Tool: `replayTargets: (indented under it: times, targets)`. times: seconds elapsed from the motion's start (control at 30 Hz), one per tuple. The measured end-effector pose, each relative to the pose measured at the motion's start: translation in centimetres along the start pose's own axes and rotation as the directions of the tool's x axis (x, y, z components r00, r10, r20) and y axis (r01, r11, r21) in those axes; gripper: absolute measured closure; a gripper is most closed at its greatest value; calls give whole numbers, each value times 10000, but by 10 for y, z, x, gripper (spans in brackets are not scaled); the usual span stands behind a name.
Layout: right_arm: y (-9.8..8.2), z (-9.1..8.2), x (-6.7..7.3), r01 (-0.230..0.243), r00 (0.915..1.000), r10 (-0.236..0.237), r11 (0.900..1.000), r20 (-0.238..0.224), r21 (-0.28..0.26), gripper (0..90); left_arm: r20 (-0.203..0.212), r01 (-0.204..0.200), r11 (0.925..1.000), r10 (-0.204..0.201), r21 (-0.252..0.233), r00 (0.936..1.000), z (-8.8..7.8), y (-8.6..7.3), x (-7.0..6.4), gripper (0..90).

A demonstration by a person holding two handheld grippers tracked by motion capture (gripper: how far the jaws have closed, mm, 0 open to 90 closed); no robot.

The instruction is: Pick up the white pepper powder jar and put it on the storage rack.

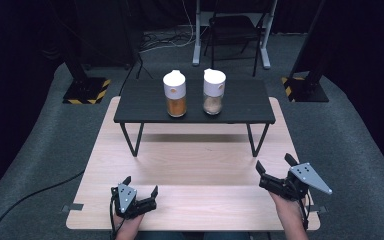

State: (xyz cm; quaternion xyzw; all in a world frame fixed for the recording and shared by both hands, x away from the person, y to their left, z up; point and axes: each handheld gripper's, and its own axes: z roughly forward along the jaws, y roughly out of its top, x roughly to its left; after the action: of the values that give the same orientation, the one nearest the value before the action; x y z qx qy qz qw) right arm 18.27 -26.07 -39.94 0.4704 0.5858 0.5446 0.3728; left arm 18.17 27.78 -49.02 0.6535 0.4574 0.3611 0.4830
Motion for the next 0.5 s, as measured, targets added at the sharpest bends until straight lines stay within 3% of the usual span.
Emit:
replayTargets:
  times: [0.2,0.5]
  targets:
    - [-12,-3,-9,-257,9992,251,9995,311,187,2,28,29,10000,-29,-31,10000,0,-1,1,0]
    - [-24,-1,-11,-468,9978,447,9979,485,439,5,38,67,10000,-66,-37,10000,0,-1,1,0]
